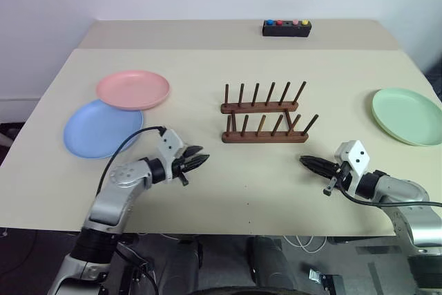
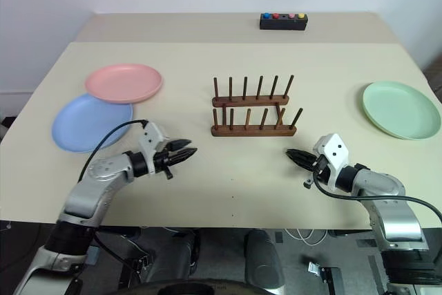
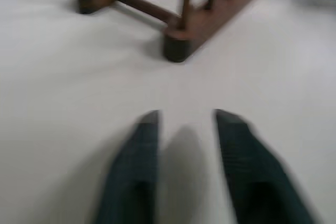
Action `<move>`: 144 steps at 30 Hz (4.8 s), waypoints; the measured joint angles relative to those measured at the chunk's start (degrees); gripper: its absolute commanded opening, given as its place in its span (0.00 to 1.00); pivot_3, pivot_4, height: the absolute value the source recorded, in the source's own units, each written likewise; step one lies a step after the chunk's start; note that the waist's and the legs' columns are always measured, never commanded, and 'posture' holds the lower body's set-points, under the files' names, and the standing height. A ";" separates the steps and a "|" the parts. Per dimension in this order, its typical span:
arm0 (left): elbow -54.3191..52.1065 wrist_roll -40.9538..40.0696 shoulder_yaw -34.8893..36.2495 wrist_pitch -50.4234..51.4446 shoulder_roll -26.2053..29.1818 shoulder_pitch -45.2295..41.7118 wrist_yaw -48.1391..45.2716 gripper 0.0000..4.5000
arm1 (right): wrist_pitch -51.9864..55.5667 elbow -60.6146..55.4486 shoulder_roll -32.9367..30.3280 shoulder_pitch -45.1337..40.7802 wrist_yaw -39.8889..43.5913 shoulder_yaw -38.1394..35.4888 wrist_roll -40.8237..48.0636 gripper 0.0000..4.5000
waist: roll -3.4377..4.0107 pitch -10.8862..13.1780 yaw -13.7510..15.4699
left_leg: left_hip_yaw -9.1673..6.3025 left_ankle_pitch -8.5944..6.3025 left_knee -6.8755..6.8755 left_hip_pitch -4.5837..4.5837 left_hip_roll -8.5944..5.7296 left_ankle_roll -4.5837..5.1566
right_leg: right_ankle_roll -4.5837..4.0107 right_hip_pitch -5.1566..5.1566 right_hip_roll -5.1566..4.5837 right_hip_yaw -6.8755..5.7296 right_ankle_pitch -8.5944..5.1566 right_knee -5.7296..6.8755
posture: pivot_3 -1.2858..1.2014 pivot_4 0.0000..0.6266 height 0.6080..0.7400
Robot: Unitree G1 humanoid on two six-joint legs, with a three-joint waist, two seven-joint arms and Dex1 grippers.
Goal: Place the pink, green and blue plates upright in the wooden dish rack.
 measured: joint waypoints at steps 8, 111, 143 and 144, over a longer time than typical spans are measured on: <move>-2.88 -8.80 19.50 3.28 -0.01 -2.38 12.70 0.99 | 1.40 -0.17 0.37 -3.37 0.67 2.92 -0.05 0.00 | -0.04 0.02 0.18 | 0.00 0.00 0.04 -0.01 -0.04 -0.01 | 0.05 0.03 -0.03 0.00 0.02 -0.03 | 0.52 0.24 0.96; -3.58 4.58 4.40 -5.65 -18.88 -26.13 38.80 0.00 | -26.35 7.53 10.89 -40.08 -17.94 27.24 -40.32 0.20 | -0.57 0.15 -0.10 | -0.11 0.06 0.12 -0.61 -0.08 -0.10 | 0.31 -0.54 -0.01 -0.10 0.21 0.04 | 0.52 0.24 0.96; -0.68 -0.79 15.90 -7.16 -15.64 -27.23 42.03 0.66 | -29.28 10.01 8.10 -40.50 -22.22 18.30 -34.40 0.00 | -0.57 0.15 -0.11 | -0.11 0.06 0.12 -0.62 -0.09 -0.10 | 0.30 -0.53 -0.01 -0.10 0.21 0.04 | 0.52 0.24 0.96; -0.42 -0.25 15.14 -6.53 -13.51 -25.89 40.53 0.66 | -27.67 9.55 7.92 -40.48 -21.20 16.16 -30.90 0.00 | -0.56 0.16 -0.14 | -0.11 0.06 0.11 -0.62 -0.09 -0.10 | 0.30 -0.52 -0.01 -0.09 0.21 0.04 | 0.52 0.24 0.96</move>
